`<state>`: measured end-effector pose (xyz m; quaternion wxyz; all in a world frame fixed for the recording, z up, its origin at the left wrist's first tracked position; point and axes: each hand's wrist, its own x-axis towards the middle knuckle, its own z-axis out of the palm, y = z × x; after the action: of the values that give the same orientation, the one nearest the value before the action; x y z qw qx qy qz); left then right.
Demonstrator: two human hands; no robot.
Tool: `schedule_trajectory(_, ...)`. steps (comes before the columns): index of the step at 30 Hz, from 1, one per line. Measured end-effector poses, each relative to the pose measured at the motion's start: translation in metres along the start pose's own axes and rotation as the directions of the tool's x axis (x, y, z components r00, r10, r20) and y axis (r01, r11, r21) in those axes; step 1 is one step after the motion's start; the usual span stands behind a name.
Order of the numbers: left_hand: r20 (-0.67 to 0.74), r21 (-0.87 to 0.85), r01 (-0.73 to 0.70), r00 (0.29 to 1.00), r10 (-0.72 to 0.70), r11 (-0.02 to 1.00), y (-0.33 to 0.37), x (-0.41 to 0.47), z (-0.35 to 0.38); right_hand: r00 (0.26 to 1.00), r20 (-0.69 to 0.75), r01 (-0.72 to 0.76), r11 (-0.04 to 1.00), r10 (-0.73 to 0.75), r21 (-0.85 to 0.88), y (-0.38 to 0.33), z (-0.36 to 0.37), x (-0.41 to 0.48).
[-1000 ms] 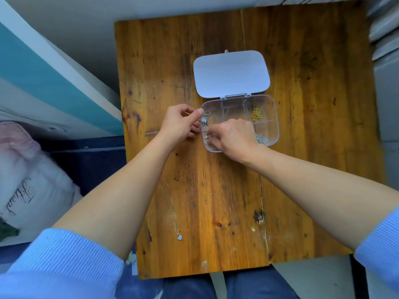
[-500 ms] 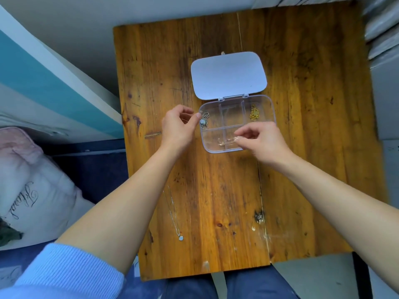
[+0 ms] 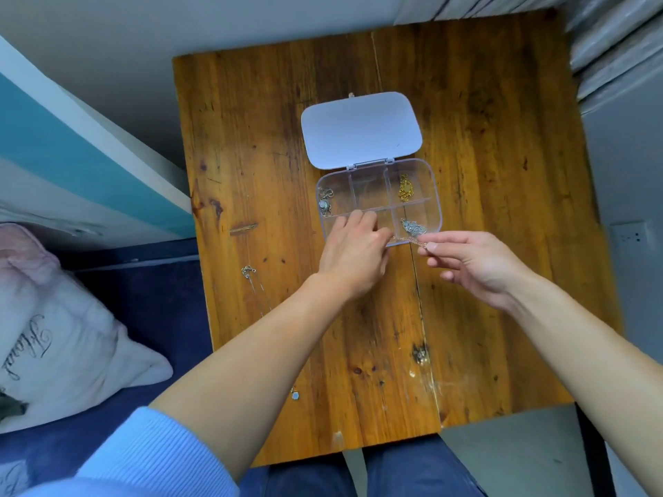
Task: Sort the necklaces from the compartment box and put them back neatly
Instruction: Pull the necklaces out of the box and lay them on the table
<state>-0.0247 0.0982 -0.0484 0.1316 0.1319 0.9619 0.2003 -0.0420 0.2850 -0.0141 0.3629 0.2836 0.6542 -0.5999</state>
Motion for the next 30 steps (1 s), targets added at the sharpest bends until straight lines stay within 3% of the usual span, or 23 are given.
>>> schedule_trajectory(9, 0.032, -0.116, 0.040, 0.999, -0.037, 0.992, 0.013, 0.018, 0.007, 0.992, 0.118, -0.071, 0.973, 0.046, 0.221, 0.007, -0.013, -0.005)
schedule_trajectory(14, 0.010, -0.198, 0.054, 0.999, -0.053, 0.979, 0.010, 0.023, 0.004, 0.997, -0.035, -0.055, 0.975, 0.064, 0.215, 0.013, -0.018, -0.003)
schedule_trajectory(18, 0.006, -0.439, 0.116, 0.992, -0.126, 0.891, 0.009, 0.018, -0.007, 0.988, -0.141, -0.024, 0.974, 0.056, 0.224, 0.016, -0.020, -0.002)
schedule_trajectory(21, 0.092, -0.672, 0.243, 0.965, -0.247, 0.700, 0.009, 0.009, -0.021, 0.990, -0.130, -0.025, 0.966, 0.060, 0.256, 0.017, -0.018, -0.003)
schedule_trajectory(24, 0.213, -0.831, 0.352, 0.917, -0.337, 0.432, 0.007, -0.002, -0.029, 0.992, -0.115, -0.007, 0.961, 0.041, 0.278, 0.018, -0.013, -0.004)
schedule_trajectory(27, 0.312, -0.930, 0.362, 0.872, -0.378, 0.066, 0.005, -0.012, -0.033, 0.997, -0.076, 0.004, 0.958, 0.018, 0.288, 0.019, -0.004, -0.007)
schedule_trajectory(30, 0.397, -0.906, 0.291, 0.838, -0.374, -0.308, 0.003, -0.021, -0.031, 0.998, -0.055, 0.025, 0.957, -0.009, 0.289, 0.020, 0.007, -0.014)
